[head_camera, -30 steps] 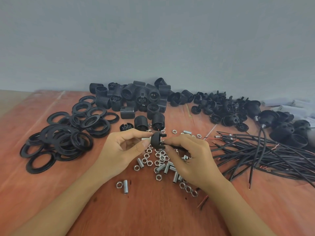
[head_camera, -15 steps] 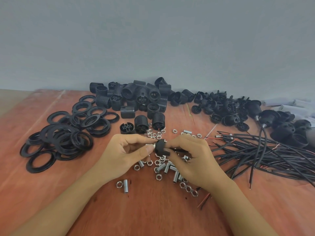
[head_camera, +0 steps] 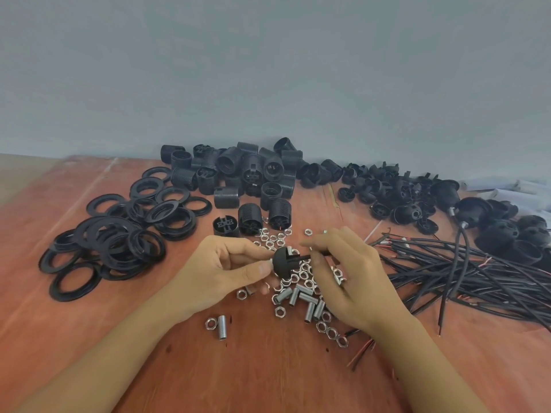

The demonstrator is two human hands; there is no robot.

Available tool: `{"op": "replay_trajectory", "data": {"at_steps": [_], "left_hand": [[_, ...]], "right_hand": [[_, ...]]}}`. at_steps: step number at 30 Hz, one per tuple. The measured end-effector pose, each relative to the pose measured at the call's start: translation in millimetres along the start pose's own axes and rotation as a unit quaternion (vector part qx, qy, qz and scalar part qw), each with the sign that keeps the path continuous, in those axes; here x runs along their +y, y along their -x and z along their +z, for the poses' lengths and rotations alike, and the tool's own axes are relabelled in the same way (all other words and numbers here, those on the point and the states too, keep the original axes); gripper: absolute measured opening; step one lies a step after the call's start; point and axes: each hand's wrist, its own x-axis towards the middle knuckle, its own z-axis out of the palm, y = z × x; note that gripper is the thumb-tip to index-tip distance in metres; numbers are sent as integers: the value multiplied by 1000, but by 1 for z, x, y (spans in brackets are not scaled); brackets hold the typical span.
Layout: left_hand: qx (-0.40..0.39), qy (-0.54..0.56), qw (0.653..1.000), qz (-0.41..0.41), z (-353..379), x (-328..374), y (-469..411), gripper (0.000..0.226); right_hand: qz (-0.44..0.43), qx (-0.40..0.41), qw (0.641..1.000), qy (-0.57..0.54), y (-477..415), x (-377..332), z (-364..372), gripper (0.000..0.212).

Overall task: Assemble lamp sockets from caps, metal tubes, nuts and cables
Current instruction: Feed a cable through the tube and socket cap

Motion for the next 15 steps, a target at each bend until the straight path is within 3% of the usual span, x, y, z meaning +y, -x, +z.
{"op": "replay_trajectory", "data": {"at_steps": [9, 12, 15], "left_hand": [[-105, 64, 985, -125, -10, 3, 1, 31], [-179, 75, 970, -144, -7, 4, 2, 42], [-194, 141, 960, -142, -8, 6, 3, 47]], "right_hand": [[-5, -16, 998, -57, 2, -4, -3, 31], [-51, -21, 997, -53, 1, -14, 6, 27], [-21, 20, 999, -31, -3, -15, 1, 28]]}}
